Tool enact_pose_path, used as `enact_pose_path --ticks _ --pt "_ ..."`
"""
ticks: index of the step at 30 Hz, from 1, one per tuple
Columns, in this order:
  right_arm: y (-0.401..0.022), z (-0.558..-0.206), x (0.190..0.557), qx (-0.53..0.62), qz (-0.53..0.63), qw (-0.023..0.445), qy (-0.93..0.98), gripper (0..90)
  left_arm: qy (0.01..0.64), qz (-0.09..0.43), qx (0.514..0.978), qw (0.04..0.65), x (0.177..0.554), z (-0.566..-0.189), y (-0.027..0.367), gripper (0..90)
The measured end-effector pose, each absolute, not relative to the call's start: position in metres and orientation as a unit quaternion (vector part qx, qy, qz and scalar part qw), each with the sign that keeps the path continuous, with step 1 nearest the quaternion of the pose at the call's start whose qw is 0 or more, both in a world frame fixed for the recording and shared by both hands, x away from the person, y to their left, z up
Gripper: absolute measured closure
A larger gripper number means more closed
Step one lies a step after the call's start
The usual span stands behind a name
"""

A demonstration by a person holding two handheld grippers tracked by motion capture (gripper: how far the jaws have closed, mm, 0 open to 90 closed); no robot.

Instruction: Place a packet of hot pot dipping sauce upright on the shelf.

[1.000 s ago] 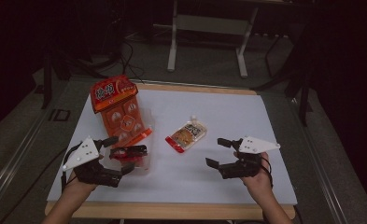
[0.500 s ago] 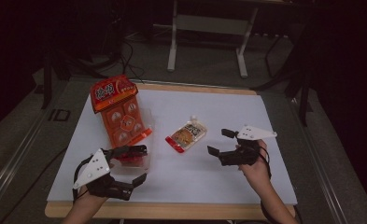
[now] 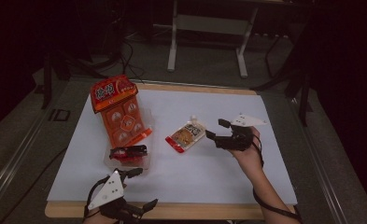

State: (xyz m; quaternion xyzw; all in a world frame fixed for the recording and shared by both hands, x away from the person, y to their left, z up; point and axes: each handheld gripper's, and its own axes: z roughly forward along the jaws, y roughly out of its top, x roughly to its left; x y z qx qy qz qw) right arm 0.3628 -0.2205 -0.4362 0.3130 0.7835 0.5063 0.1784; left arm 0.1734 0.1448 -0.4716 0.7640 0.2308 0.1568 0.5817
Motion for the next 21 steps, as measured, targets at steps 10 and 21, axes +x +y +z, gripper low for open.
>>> enact_pose_path --ticks 10,21 --pt "-0.219 -0.458 0.397 0.353 0.474 0.167 0.789 40.8 0.236 0.138 0.769 0.577 0.165 -0.489 0.142 1.9" --pt "-0.208 -0.489 0.427 0.397 0.441 0.145 0.792 40.0 0.235 0.145 0.773 0.571 0.166 -0.495 0.143 1.9"
